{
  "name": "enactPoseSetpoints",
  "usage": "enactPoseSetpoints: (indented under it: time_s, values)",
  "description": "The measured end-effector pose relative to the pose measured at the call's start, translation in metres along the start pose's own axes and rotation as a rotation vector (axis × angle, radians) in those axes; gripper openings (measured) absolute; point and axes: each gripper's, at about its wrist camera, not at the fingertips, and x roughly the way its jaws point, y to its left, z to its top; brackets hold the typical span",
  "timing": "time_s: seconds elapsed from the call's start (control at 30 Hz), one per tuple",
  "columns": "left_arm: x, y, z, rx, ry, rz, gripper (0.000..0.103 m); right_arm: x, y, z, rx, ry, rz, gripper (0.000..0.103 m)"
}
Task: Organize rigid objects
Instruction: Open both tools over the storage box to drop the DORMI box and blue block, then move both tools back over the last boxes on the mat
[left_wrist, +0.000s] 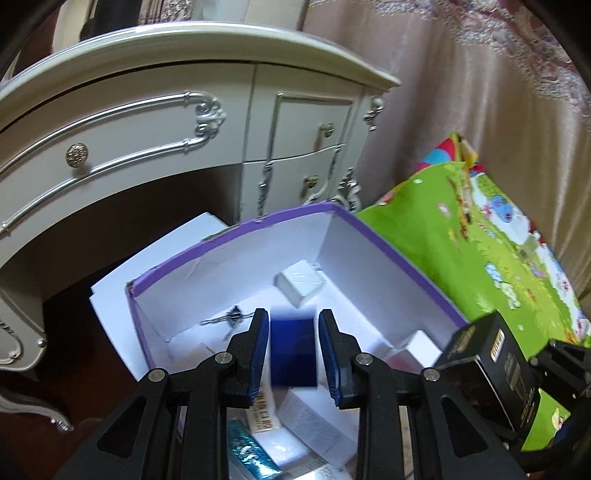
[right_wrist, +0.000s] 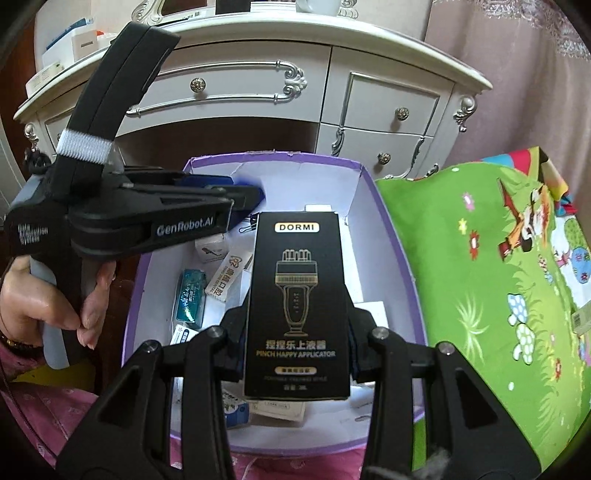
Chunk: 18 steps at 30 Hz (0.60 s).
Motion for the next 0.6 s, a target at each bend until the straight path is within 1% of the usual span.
enactPoseSetpoints:
  time_s: [0.03,0.07,0.1,0.13,0.17,0.2,0.27,0.33,0.37,0.47,0.5,0.53,0.57,0.6]
  values:
    - [0.002,0.001,0.002,-0.008,0.004,0.030,0.056,0.003,0.000,-0.001,-0.004,0.001,0.008,0.043]
    - [0.005,0.003,0.004,-0.018,0.008,0.055,0.070,0.006,0.000,-0.003,-0.013,0.013,0.019,0.047]
    - [0.007,0.005,0.006,-0.041,0.009,0.096,0.092,0.010,0.000,-0.007,-0.027,0.034,0.035,0.059]
    - [0.008,0.007,0.008,-0.062,0.004,0.120,0.096,0.012,-0.002,-0.010,-0.032,0.042,0.039,0.065]
    - [0.008,0.009,0.010,-0.086,-0.006,0.133,0.096,0.012,-0.004,-0.013,-0.031,0.040,0.032,0.069]
    - [0.008,0.008,0.013,-0.109,-0.014,0.126,0.096,0.008,-0.011,-0.017,-0.018,0.022,0.019,0.069]
    - [0.010,-0.004,0.019,-0.131,-0.025,0.086,0.096,-0.001,-0.027,-0.022,0.024,-0.005,0.007,0.069]
    - [0.013,-0.024,0.025,-0.115,-0.037,0.050,0.096,-0.012,-0.048,-0.028,0.075,-0.042,-0.019,0.072]
    - [0.014,-0.035,0.027,-0.100,-0.042,0.031,0.096,-0.018,-0.063,-0.032,0.109,-0.059,-0.044,0.075]
    - [0.024,-0.089,0.032,-0.002,-0.042,-0.057,0.096,-0.033,-0.111,-0.052,0.221,-0.085,-0.120,0.079]
    - [0.030,-0.111,0.033,0.041,-0.030,-0.089,0.096,-0.039,-0.129,-0.063,0.262,-0.085,-0.150,0.080]
    - [0.038,-0.142,0.033,0.103,-0.009,-0.132,0.097,-0.042,-0.142,-0.072,0.292,-0.081,-0.174,0.080]
    - [0.041,-0.159,0.033,0.137,0.004,-0.155,0.097,-0.046,-0.159,-0.084,0.335,-0.072,-0.209,0.080]
    - [0.050,-0.191,0.030,0.198,0.027,-0.199,0.097,-0.051,-0.180,-0.100,0.398,-0.060,-0.252,0.080]
